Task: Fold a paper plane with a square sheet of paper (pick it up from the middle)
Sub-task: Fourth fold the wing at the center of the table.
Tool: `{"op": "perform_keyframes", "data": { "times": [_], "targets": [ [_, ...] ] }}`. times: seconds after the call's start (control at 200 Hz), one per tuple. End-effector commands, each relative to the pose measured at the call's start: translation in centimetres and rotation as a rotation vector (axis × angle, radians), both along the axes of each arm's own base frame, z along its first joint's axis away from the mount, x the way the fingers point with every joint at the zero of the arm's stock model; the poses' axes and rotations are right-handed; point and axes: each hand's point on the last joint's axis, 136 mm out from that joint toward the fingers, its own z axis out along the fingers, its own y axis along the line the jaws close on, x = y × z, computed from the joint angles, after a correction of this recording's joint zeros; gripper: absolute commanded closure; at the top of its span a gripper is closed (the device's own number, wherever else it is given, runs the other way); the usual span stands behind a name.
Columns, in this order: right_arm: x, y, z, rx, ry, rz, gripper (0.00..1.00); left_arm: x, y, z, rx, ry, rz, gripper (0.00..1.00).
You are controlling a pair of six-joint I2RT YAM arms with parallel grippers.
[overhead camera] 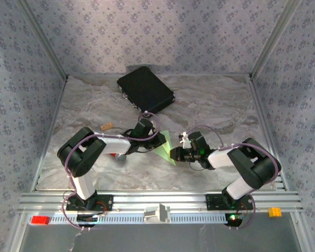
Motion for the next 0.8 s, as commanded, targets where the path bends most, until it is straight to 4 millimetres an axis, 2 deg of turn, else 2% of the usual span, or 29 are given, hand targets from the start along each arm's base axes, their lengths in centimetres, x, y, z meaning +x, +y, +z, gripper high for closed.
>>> {"op": "perform_keyframes", "data": {
  "times": [0.0, 0.31, 0.795],
  "targets": [
    [-0.4, -0.4, -1.0, -0.031, 0.059, -0.013, 0.88, 0.3, -1.3, 1.1, -0.034, -0.034, -0.034, 0.89],
    [-0.4, -0.6, -1.2, -0.034, 0.066, -0.021, 0.9, 0.3, -1.7, 1.0, -0.041, -0.03, -0.046, 0.89],
    [-0.2, -0.4, -1.3, -0.001, 0.125, -0.004, 0.96, 0.3, -0.6, -0.2, 0.016, -0.021, -0.018, 0.89]
  ]
}}
